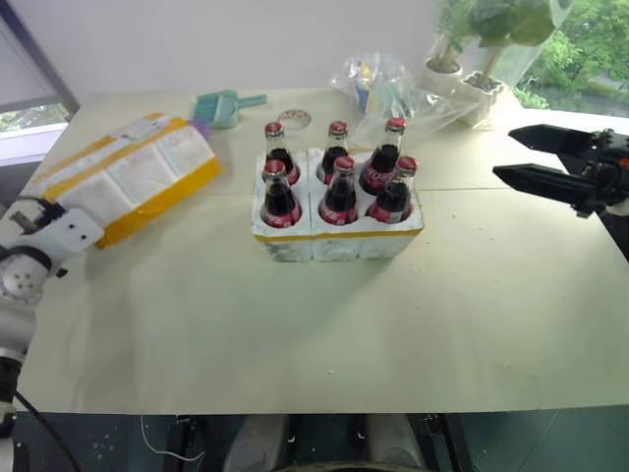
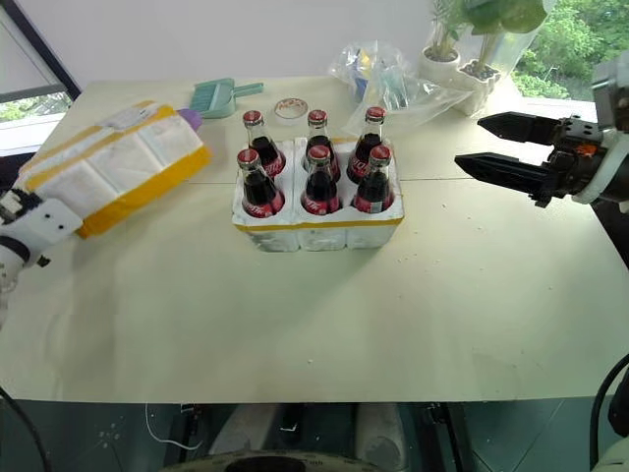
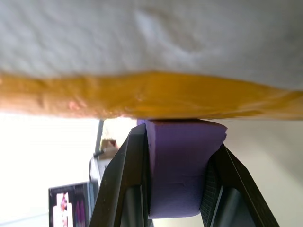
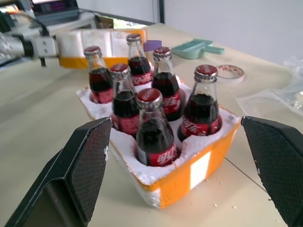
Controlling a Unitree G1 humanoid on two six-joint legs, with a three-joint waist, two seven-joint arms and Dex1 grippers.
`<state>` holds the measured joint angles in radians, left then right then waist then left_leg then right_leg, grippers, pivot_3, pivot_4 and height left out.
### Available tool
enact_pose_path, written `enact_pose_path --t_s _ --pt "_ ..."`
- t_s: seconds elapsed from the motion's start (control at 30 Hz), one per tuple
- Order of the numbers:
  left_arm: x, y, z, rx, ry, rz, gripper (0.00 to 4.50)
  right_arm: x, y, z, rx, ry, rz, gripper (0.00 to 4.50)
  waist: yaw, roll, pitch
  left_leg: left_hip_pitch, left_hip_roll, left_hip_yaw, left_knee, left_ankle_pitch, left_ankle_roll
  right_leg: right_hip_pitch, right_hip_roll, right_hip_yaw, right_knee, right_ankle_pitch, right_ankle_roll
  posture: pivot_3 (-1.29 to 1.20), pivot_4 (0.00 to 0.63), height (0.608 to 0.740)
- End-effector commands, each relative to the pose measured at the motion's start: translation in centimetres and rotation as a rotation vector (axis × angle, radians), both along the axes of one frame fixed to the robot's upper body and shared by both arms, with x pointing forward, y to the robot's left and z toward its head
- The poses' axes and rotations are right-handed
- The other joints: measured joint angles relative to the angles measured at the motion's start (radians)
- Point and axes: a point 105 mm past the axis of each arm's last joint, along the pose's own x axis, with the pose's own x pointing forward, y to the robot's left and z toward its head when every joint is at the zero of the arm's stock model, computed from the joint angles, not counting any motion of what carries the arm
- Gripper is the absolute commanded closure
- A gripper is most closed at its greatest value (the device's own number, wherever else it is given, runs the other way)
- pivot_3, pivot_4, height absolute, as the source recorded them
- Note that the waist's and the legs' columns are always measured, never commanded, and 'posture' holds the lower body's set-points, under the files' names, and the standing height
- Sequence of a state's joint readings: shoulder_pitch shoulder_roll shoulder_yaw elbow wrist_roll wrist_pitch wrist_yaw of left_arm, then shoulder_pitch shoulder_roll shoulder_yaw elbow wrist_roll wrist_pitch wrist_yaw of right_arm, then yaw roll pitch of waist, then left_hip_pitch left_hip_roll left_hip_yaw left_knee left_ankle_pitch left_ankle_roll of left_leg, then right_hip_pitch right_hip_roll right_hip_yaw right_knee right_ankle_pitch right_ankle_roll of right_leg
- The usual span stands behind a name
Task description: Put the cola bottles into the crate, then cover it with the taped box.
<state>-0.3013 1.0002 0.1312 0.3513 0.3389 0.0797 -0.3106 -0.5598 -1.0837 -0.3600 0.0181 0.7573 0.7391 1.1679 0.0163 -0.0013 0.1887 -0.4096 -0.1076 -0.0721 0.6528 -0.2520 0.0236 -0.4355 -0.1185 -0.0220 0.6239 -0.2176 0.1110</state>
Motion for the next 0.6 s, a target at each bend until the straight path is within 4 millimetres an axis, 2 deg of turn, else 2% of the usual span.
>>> enact_pose_path --t_s 0.03,0.13,0.23,0.4,0.6 --pt "0.7 -2.6 8.0 0.005 -0.204 -0.128 3.37 -0.1 -0.6 0.7 -0.029 -0.043 -0.017 0.00 -0.002 -0.001 0.000 0.000 0.000 0.000 0.000 0.000 0.000 0.000 0.000 0.000 0.000 0.000 0.000 0.00 0.150 0.740" --pt "0.9 -6.8 12.0 -0.023 -0.279 -0.305 3.37 0.0 -0.7 0.7 -0.021 -0.046 -0.024 0.00 -0.004 -0.001 0.000 -0.001 0.000 0.000 0.000 0.000 0.000 -0.001 0.000 0.000 0.000 0.000 0.000 0.00 0.150 0.740" --pt "0.6 -10.9 13.9 -0.047 -0.283 -0.460 3.37 0.1 -0.7 0.4 -0.022 -0.051 -0.031 0.00 -0.006 -0.001 0.000 -0.001 0.000 0.000 0.000 0.000 0.000 -0.001 0.000 0.000 0.000 0.000 0.000 0.00 0.150 0.740" --pt "-0.4 -16.5 13.9 0.050 -0.195 -0.660 3.37 0.4 -0.8 0.2 -0.012 -0.055 -0.043 0.00 -0.011 0.000 0.000 0.000 0.000 0.001 0.000 0.001 0.000 -0.001 0.001 0.000 0.002 0.000 0.000 0.00 0.150 0.740" --pt "-0.8 -19.7 12.9 0.209 -0.120 -0.722 3.37 0.5 -0.7 0.1 0.016 -0.062 -0.051 0.00 -0.005 -0.001 0.000 0.000 0.000 0.001 0.001 0.001 0.000 0.000 0.001 0.000 0.003 0.000 0.000 0.00 0.150 0.740"
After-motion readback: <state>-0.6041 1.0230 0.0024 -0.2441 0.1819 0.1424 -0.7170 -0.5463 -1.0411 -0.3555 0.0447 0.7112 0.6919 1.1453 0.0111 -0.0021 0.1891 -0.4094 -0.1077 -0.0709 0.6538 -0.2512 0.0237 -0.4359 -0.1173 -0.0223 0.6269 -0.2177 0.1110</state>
